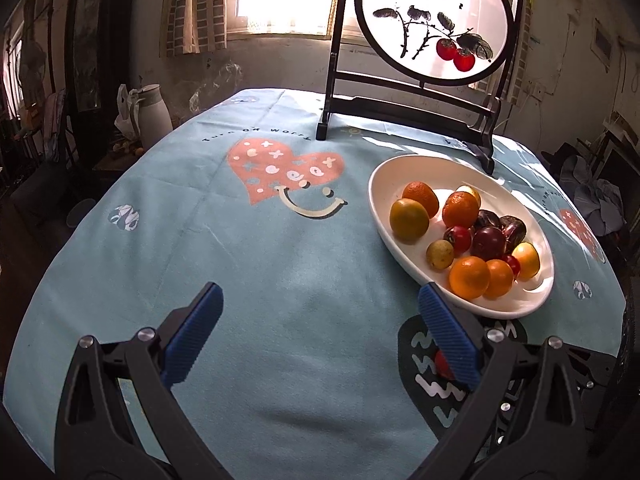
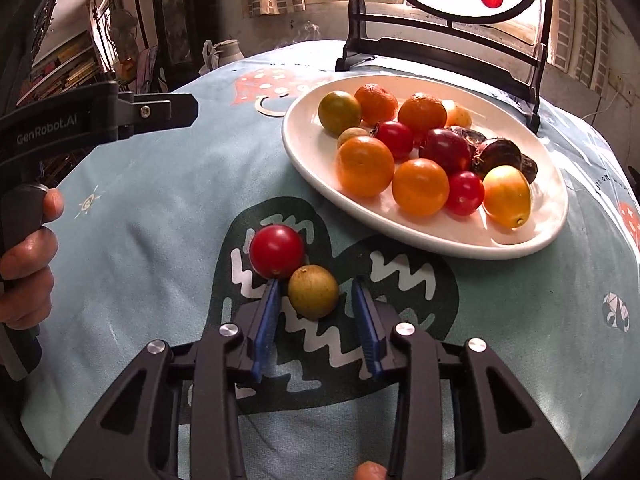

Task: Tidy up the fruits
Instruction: 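Grasp a small yellow fruit with the right tool while the left tool grasps a red cherry tomato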

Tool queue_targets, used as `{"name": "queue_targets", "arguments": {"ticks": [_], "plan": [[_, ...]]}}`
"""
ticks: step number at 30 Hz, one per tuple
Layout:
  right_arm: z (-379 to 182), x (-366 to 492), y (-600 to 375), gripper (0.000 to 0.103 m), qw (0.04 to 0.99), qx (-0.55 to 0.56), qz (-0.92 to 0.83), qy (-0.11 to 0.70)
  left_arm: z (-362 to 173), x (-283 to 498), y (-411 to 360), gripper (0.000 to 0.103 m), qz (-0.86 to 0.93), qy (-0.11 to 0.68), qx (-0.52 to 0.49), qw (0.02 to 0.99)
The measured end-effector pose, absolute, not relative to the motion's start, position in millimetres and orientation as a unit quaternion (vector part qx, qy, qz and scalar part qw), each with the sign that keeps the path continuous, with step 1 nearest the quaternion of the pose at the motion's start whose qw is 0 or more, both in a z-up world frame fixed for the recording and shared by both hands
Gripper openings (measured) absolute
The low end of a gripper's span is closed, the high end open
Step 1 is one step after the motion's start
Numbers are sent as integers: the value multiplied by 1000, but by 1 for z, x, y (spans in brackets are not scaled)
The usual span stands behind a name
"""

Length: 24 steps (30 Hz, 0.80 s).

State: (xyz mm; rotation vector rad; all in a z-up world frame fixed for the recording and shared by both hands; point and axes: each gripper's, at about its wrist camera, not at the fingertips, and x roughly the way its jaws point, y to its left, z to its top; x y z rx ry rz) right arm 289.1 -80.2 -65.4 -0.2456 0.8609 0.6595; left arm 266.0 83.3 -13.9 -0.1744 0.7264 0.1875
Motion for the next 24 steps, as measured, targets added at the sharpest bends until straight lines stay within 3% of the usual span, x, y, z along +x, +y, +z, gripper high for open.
{"name": "queue_targets", "arguments": {"ticks": [3, 12, 14, 16, 19, 24], "plan": [[-65, 287, -81, 27, 850, -117, 315, 405, -15, 267, 83, 100, 91, 359, -84, 925], [-38, 291, -136, 25, 874, -3, 291, 389, -21, 267, 57, 98, 2, 384, -77, 920], [-34, 292, -148, 25, 882, 15, 274, 383, -25, 266, 40, 90, -37, 395, -58, 916], [-34, 293, -157, 25, 885, 30, 261, 384, -33, 265, 22, 70, -66, 408, -37, 910], [-33, 296, -162, 25, 888, 40, 249, 384, -47, 267, 4, 49, -93, 430, -12, 898], [-32, 295, -162, 25, 891, 38, 245, 382, -58, 268, -9, 43, -105, 430, 14, 897]]}}
